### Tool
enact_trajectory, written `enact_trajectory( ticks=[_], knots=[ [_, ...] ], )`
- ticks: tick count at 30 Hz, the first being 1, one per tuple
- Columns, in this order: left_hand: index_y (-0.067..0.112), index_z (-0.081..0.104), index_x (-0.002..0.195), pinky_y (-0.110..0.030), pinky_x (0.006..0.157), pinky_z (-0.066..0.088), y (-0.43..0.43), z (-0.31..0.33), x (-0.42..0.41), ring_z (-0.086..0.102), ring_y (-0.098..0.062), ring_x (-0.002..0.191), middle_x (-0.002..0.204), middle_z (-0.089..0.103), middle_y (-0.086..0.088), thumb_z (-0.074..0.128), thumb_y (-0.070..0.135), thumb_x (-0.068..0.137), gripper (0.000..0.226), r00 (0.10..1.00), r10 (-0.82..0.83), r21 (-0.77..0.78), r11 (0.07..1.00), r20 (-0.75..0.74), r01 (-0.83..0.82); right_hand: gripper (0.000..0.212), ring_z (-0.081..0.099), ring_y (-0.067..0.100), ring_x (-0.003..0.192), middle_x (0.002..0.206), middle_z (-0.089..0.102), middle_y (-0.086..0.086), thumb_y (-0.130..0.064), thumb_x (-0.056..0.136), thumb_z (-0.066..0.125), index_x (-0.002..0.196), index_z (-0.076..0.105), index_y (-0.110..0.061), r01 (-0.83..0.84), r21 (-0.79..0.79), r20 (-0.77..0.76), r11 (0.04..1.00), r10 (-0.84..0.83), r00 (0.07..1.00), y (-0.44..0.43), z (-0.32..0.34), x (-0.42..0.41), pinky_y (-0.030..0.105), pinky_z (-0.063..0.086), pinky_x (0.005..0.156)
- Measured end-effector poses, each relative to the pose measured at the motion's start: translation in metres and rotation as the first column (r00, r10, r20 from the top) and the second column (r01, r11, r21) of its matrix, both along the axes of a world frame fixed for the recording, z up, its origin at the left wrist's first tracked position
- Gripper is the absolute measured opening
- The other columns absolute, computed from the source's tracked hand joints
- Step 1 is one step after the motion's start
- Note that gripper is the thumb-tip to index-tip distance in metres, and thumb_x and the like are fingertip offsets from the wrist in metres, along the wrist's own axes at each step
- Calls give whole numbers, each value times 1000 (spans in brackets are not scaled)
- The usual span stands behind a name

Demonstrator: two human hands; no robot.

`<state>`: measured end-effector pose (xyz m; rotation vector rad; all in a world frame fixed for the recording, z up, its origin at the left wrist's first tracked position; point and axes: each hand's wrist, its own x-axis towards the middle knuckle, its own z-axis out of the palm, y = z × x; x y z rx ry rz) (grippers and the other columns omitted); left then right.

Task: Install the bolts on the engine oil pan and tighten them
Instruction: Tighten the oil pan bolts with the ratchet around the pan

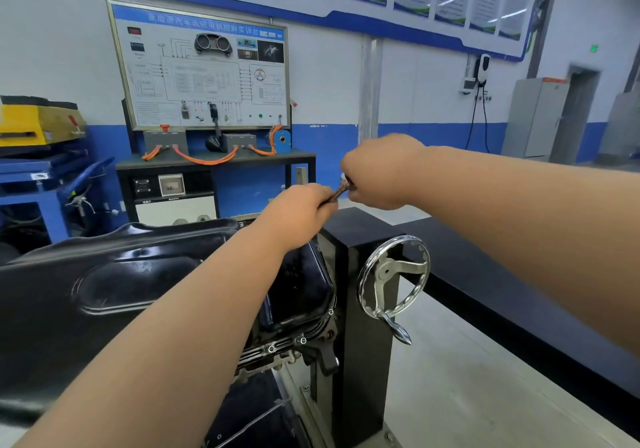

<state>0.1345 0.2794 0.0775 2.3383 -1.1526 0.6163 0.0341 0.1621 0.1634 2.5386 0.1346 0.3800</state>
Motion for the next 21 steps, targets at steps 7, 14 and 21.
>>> enact_trajectory(
  ticks=[7,14,21],
  knots=[
    [17,59,97,-31,59,41,-3,-3,0,54,-19,70,80,61,-4,42,19,98,17,997,46,114,993,-59,-39,41,64,19,60,62,67,0,-46,97,42,79,58,-11,230,341,-289,911,-131,948,15,-12,1,28,51,64],
    [20,49,91,-32,56,38,-5,-7,2,51,-16,64,73,56,0,34,32,102,22,996,53,99,994,-72,-46,8,50,22,84,80,52,-1,-14,93,47,86,51,-15,-104,-168,63,980,116,991,4,-8,-3,36,43,73],
    [25,46,75,-25,47,31,-3,-5,0,43,-8,54,64,48,7,45,20,92,18,987,140,119,984,-80,-130,56,62,20,53,58,67,4,-55,95,32,72,57,-11,263,523,-295,811,-117,948,15,-16,-5,27,47,59]
  ],
)
